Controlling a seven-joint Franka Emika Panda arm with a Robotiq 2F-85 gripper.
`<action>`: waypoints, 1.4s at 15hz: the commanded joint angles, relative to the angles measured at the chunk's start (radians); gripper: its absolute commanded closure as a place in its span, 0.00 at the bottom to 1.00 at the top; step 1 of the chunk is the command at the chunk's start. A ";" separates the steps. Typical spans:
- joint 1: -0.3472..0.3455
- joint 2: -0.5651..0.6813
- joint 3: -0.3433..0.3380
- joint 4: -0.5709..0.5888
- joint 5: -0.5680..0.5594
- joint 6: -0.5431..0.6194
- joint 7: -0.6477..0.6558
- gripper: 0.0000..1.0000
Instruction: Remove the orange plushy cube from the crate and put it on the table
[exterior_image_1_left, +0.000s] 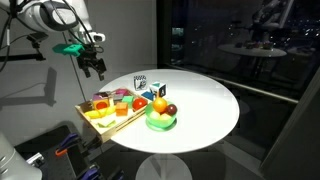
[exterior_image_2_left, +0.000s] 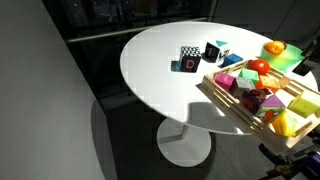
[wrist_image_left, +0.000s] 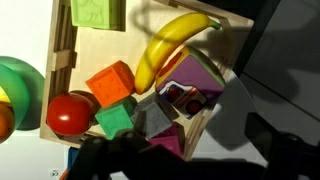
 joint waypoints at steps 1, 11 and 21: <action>0.009 0.072 -0.015 0.020 -0.013 0.030 -0.100 0.00; 0.027 0.148 -0.017 0.000 -0.006 0.128 -0.298 0.00; 0.033 0.202 -0.026 -0.001 -0.002 0.160 -0.375 0.00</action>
